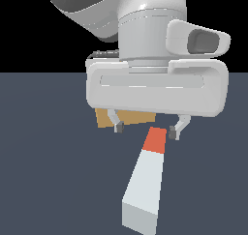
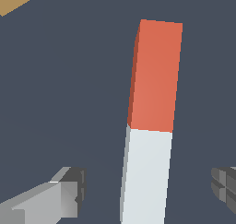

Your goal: Insert the peg into the horizontal hole in a box.

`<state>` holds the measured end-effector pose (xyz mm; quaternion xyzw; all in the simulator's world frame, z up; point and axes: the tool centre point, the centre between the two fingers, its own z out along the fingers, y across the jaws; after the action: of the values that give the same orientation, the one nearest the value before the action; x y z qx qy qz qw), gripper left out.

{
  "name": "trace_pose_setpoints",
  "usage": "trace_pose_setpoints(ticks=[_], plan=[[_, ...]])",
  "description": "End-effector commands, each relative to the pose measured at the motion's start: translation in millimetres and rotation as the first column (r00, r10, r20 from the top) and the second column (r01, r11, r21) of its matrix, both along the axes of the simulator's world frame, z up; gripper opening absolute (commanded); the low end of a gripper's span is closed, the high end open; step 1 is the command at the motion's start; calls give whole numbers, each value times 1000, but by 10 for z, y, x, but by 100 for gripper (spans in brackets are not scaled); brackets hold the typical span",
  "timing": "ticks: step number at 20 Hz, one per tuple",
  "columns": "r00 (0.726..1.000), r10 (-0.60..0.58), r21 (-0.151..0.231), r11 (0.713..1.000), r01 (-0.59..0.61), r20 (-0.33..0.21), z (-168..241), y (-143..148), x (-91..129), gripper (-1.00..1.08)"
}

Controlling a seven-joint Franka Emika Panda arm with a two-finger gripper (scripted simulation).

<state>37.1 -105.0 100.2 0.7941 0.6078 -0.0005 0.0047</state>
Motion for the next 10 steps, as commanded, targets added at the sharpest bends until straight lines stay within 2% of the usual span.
trace_pose_setpoints(ticks=[1,6,10], plan=[[999,-39,3,999,39,-1,-122,-134,20,100],[996,-84,7,996,84,-4,-261,-290,28,100],[996,-87,7,996,87,-6,-275,-308,22,100]])
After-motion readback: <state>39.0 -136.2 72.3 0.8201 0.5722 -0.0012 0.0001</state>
